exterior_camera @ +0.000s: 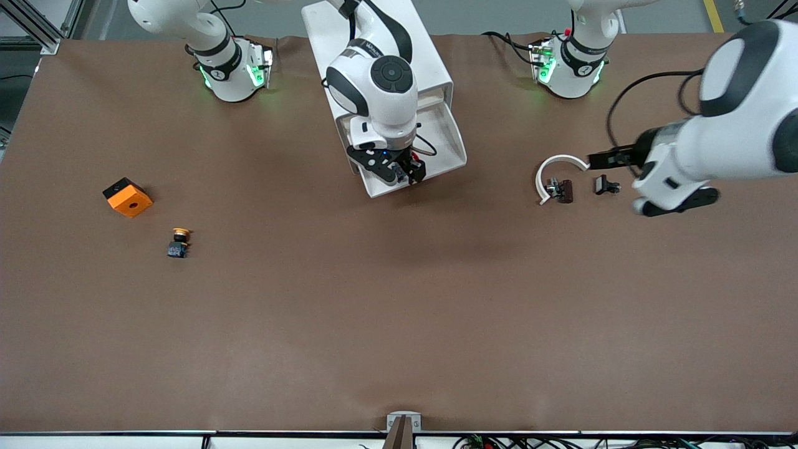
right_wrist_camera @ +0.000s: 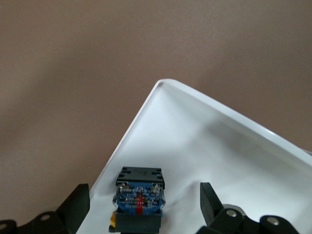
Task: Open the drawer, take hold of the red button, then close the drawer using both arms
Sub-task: 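Lift the red button from the drawer while the left gripper returns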
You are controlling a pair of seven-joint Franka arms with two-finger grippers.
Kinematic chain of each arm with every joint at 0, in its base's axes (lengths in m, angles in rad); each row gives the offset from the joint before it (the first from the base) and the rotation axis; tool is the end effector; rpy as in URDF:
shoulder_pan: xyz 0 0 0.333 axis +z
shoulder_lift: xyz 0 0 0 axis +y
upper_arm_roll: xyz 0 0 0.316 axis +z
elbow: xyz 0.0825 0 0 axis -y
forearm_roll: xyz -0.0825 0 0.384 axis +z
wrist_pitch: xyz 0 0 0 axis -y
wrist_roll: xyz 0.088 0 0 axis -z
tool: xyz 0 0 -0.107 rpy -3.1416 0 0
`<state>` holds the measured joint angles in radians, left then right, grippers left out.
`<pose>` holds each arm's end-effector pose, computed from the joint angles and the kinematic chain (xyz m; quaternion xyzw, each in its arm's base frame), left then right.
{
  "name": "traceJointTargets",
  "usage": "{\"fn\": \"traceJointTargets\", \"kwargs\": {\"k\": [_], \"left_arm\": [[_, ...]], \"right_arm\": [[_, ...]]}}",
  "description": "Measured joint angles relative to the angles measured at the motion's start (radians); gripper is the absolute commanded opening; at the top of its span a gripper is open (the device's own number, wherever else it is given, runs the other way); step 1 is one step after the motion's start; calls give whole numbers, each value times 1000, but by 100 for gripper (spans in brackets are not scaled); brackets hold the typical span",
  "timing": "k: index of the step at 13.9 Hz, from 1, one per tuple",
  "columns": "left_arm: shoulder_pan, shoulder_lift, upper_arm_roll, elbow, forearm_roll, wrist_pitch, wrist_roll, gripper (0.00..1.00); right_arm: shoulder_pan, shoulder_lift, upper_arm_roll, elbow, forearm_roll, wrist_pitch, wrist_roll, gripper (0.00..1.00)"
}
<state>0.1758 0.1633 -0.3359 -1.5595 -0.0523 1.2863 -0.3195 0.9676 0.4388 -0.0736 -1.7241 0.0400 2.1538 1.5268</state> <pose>0.5515 -0.0830 0.5259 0.9732 0.0722 -0.2183 0.0009 0.4089 0.5189 0.3310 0.9479 -0.3184 -0.0023 0.0033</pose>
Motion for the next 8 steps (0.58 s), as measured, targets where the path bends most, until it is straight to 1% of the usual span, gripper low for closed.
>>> {"fn": "traceJointTargets", "kwargs": {"k": [2, 4, 6, 7, 8], "left_arm": [[-25, -28, 80, -11, 18, 15, 117, 100], [-101, -57, 199, -25, 24, 48, 214, 100], [-156, -110, 278, -84, 25, 127, 262, 100], [-183, -151, 311, -138, 26, 184, 267, 100], [-207, -197, 342, -201, 26, 240, 268, 100]], "right_arm": [[4, 7, 0, 0, 0, 5, 0, 100], [5, 8, 0, 0, 0, 6, 0, 100], [5, 8, -1, 0, 0, 6, 0, 100], [5, 8, -1, 1, 0, 6, 0, 92], [5, 8, -1, 1, 0, 7, 0, 76]]}}
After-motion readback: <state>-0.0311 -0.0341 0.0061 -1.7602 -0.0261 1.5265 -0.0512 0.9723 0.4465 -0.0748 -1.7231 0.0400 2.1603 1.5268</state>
